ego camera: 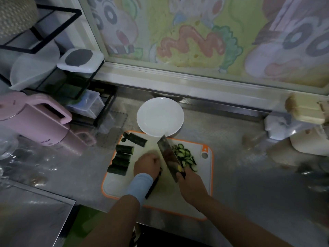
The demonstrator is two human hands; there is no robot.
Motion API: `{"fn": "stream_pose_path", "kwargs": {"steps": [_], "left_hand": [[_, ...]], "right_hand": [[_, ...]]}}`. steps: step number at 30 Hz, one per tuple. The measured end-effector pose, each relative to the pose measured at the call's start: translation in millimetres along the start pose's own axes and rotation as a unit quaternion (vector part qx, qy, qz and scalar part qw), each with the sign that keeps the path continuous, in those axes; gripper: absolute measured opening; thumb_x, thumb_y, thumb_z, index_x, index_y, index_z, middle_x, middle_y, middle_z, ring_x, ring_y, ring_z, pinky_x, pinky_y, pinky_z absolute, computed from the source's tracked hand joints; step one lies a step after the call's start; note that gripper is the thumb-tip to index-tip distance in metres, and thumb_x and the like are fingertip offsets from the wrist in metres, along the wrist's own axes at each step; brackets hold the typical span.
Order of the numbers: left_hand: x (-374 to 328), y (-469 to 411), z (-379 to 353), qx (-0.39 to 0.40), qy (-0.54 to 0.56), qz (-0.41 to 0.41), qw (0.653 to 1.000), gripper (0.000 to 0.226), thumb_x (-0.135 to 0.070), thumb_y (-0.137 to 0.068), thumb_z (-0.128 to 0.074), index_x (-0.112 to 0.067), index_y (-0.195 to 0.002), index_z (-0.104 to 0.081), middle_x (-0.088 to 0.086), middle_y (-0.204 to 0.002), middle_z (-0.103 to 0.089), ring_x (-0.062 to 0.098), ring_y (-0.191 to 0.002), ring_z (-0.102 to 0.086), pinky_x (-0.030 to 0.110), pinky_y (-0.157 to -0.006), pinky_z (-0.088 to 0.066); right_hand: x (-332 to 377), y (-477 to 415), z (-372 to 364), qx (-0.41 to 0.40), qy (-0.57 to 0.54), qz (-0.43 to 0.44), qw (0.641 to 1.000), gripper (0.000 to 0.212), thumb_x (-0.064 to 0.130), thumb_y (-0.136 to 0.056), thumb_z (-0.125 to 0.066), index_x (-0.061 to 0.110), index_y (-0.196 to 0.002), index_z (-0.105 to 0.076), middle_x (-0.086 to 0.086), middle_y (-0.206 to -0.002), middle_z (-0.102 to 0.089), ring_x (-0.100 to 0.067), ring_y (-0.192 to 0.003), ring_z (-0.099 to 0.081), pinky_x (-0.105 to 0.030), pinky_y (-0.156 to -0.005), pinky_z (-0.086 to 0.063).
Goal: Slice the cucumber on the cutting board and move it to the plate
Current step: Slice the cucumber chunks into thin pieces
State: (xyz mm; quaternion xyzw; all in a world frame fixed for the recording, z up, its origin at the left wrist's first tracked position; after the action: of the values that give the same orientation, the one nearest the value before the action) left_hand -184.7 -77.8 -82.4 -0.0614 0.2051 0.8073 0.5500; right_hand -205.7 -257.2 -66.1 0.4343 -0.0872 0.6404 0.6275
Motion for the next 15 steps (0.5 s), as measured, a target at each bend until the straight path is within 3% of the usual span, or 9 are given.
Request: {"fn": "stream_pose_path", "kwargs": {"steps": [4,9,12,15], "left_hand": [[25,19,0,-0.061,0.099,0.0,0.993,0.017,-0.018,-0.089,-0.052,-0.016,-0.1,-0.065,0.004,-0.103,-0.06,0.024,-0.096,-0.055,0.032,-0.086,-0.046],[37,47,-10,-0.068,0.122,-0.057,0.988,0.005,-0.008,-0.082,-0.058,-0.008,-0.082,-0.062,0.007,-0.088,-0.055,0.024,-0.082,-0.053,0.034,-0.077,-0.047],[41,60,-19,-0.067,0.1,-0.099,0.988,0.006,-0.018,-0.082,-0.062,-0.014,-0.084,-0.066,0.0,-0.087,-0.053,0.016,-0.083,-0.048,0.022,-0.073,-0.042],[40,67,-22,-0.095,0.104,-0.131,0.981,0.007,-0.012,-0.076,-0.072,-0.015,-0.083,-0.071,0.0,-0.084,-0.059,0.012,-0.083,-0.046,0.013,-0.07,-0.035]], "right_hand": [[0,1,-13,0.009,0.019,-0.005,1.0,0.018,0.035,-0.099,-0.044,0.018,-0.097,-0.05,0.001,-0.085,-0.054,-0.022,-0.08,-0.054,-0.03,-0.063,-0.039],[-6,-3,-5,-0.034,0.03,-0.015,0.999,0.02,0.032,-0.1,-0.043,0.014,-0.1,-0.05,-0.008,-0.089,-0.059,-0.031,-0.085,-0.058,-0.035,-0.063,-0.041],[-1,-1,-4,-0.047,0.07,0.048,0.995,0.02,0.034,-0.099,-0.043,0.016,-0.103,-0.051,-0.007,-0.09,-0.062,-0.028,-0.084,-0.059,-0.035,-0.063,-0.043],[8,5,-12,-0.036,0.122,0.135,0.983,0.023,0.035,-0.098,-0.042,0.021,-0.11,-0.055,-0.003,-0.09,-0.065,-0.024,-0.081,-0.06,-0.032,-0.061,-0.041]]}}
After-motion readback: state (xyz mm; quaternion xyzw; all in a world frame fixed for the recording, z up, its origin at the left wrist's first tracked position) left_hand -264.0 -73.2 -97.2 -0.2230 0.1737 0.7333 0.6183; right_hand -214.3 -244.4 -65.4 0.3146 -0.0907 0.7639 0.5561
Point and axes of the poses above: each hand's wrist, its own y-axis away from the middle knuckle, its own z-axis out of the back of the hand, x = y × z, the point moved 3 cm from there along -y, towards the middle knuckle
